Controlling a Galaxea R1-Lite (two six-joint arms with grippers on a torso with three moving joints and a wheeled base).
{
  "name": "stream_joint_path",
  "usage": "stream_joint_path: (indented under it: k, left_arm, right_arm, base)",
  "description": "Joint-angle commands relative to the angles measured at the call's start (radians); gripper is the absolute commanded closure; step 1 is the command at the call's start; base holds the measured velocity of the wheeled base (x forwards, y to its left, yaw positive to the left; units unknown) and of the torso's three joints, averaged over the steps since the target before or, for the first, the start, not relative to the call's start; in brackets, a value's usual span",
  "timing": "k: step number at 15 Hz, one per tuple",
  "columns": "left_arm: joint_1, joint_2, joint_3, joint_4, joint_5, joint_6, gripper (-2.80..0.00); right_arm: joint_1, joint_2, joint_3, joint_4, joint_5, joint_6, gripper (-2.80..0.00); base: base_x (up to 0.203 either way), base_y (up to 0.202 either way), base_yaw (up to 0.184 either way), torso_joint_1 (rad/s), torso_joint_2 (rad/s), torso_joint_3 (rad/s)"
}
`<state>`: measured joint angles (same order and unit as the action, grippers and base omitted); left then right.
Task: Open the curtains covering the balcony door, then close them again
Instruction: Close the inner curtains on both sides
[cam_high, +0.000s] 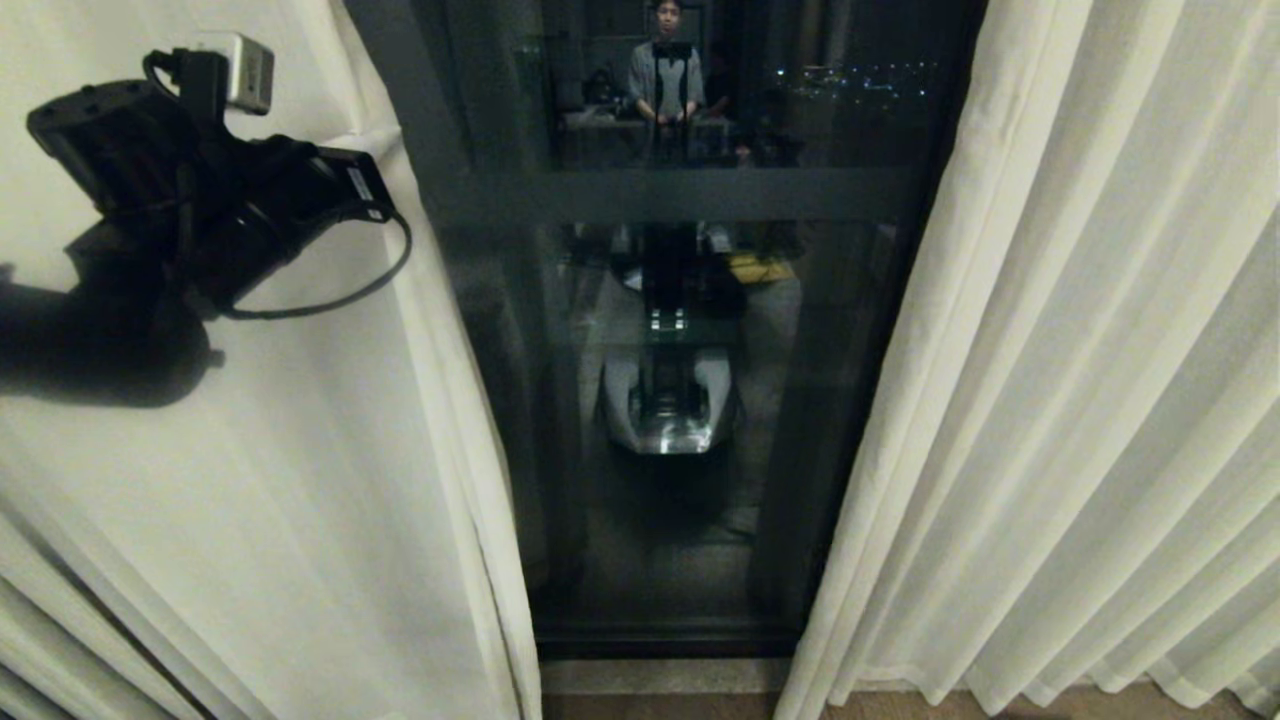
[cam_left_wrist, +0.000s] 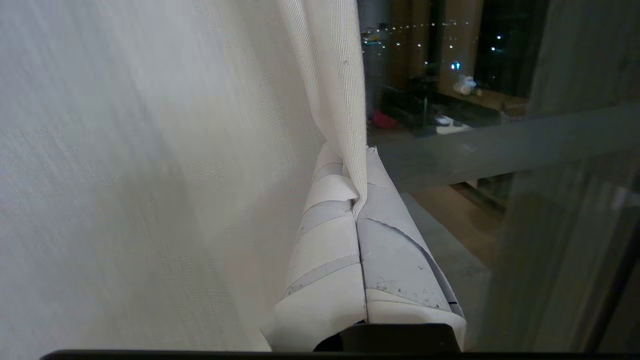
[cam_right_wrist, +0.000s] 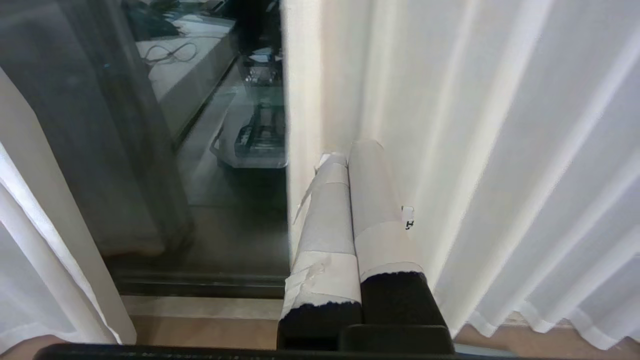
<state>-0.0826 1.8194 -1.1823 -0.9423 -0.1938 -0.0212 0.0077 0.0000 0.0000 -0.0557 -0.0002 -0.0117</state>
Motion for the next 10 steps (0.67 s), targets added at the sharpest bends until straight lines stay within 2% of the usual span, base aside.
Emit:
stream_joint_path:
  k: [1, 10]
  left_arm:
    - [-0.002, -0.002, 0.0, -0.006, -0.001, 0.0, 0.0]
    - [-0.016, -0.026, 0.03, -0.007, -0.001, 0.0, 0.0]
  right_arm:
    - [0.0, 0.0, 0.0, -0.001, 0.0, -0.001, 0.0]
    - [0.0, 0.0, 0.0, -0.001, 0.0, -0.001, 0.0]
  base:
    - [0.0, -0.188, 0.004, 0.002, 0.0, 0.007]
    - [0.0, -0.184, 0.003, 0.002, 0.0, 0.002]
